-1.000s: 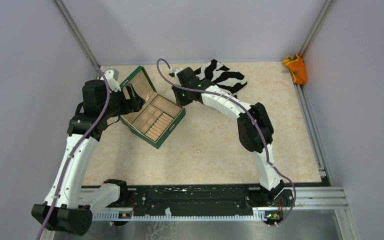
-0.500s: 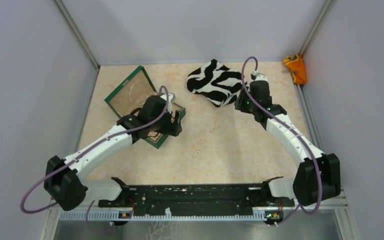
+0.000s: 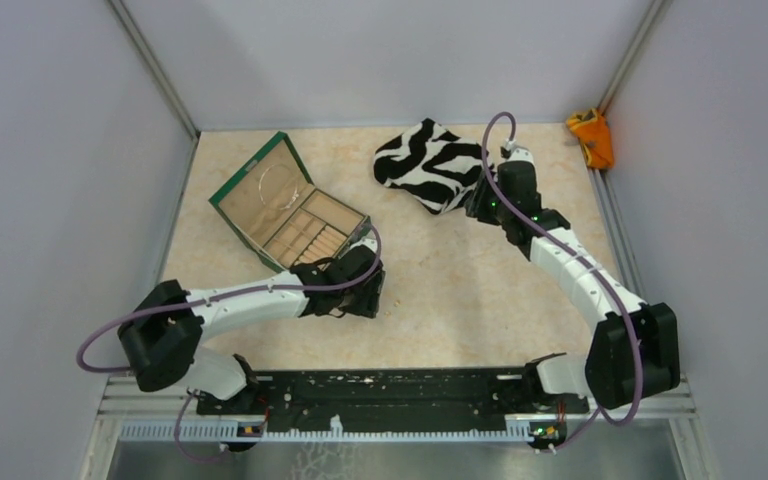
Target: Organize the mixed jewelry
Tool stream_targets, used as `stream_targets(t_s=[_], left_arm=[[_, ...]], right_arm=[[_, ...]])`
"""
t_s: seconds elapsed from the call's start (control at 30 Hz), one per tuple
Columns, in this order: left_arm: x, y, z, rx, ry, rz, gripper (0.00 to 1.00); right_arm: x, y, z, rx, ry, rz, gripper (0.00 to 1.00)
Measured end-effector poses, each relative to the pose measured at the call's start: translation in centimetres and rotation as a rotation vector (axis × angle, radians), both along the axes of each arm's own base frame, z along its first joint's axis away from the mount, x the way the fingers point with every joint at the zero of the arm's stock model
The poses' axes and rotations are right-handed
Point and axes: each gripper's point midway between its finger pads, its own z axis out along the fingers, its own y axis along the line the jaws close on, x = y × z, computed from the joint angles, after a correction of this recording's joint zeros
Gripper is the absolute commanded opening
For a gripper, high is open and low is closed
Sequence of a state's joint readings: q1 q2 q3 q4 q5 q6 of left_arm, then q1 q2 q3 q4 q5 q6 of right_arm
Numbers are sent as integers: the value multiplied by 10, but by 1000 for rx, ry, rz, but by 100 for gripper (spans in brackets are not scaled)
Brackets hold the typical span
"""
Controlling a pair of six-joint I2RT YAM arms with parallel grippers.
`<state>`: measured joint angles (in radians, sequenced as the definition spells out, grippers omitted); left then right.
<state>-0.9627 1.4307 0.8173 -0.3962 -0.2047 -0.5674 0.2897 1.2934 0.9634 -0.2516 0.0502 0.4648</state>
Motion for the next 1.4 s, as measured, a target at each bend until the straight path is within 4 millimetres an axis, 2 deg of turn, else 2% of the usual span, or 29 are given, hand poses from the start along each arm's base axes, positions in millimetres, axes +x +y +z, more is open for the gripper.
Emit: stream_targets(t_s=[0.33, 0.57, 0.73, 1.27, 1.4], left_arm=[[15, 9, -19, 80, -34, 107, 37], [22, 5, -22, 102, -41, 119, 30], [24, 6, -22, 113, -46, 124, 27], [18, 15, -30, 153, -22, 127, 21], [17, 15, -30, 150, -19, 126, 15]], right_arm=[[3, 8, -3, 27, 5, 22, 37], [5, 14, -8, 47, 19, 44, 37], [5, 17, -21, 48, 56, 58, 37], [3, 25, -32, 67, 93, 95, 36], [3, 27, -34, 71, 100, 103, 36]])
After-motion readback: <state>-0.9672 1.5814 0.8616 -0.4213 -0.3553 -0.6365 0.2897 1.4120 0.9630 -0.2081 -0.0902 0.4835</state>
